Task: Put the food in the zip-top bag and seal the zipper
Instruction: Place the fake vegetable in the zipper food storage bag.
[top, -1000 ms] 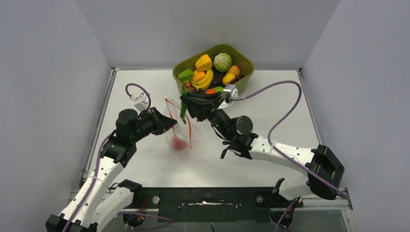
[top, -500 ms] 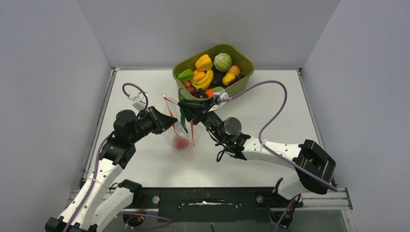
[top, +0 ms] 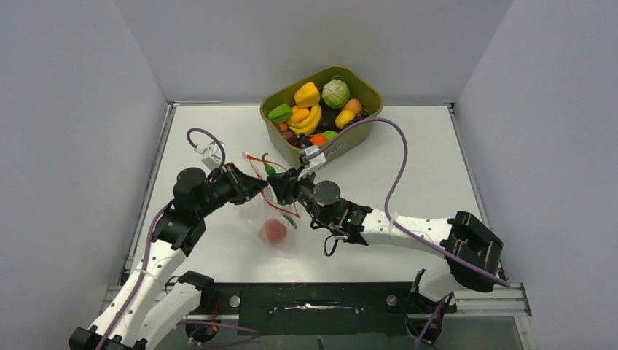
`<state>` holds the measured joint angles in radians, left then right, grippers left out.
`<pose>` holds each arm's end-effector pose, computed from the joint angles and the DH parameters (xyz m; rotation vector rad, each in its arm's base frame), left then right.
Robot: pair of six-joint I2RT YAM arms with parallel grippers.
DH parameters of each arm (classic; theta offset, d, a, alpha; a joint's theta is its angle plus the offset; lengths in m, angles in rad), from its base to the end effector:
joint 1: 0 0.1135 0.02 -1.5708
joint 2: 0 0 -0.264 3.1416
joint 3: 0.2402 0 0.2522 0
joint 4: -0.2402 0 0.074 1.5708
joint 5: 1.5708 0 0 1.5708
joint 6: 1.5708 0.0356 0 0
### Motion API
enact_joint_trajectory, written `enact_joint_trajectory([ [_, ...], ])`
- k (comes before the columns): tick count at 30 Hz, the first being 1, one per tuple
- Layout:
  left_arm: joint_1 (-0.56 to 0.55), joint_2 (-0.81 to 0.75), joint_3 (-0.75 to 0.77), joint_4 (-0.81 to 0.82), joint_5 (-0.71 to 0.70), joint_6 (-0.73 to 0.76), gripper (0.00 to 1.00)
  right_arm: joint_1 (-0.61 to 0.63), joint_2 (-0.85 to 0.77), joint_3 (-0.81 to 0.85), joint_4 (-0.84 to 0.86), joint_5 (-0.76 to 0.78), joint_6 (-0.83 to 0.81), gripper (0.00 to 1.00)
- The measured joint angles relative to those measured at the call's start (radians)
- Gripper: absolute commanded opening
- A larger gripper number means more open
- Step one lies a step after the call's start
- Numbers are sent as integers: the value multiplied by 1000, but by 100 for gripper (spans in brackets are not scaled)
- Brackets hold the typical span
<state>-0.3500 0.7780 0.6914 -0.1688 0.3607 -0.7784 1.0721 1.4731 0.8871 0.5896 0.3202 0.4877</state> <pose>0.1695 -0.0752 0.3103 -0.1454 1.9543 -1.1005 0.1721 0.2926 0.2911 -0.2167 1.6383 0.9640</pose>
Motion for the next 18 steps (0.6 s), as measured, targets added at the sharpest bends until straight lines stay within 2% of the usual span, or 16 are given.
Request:
enact_joint_trajectory([
  [7, 0, -1, -1, 0, -1, 21, 0, 4, 11, 35, -122, 43, 6, 25],
  [18, 0, -1, -1, 0, -12, 70, 0, 4, 14, 231, -465, 65, 2, 31],
])
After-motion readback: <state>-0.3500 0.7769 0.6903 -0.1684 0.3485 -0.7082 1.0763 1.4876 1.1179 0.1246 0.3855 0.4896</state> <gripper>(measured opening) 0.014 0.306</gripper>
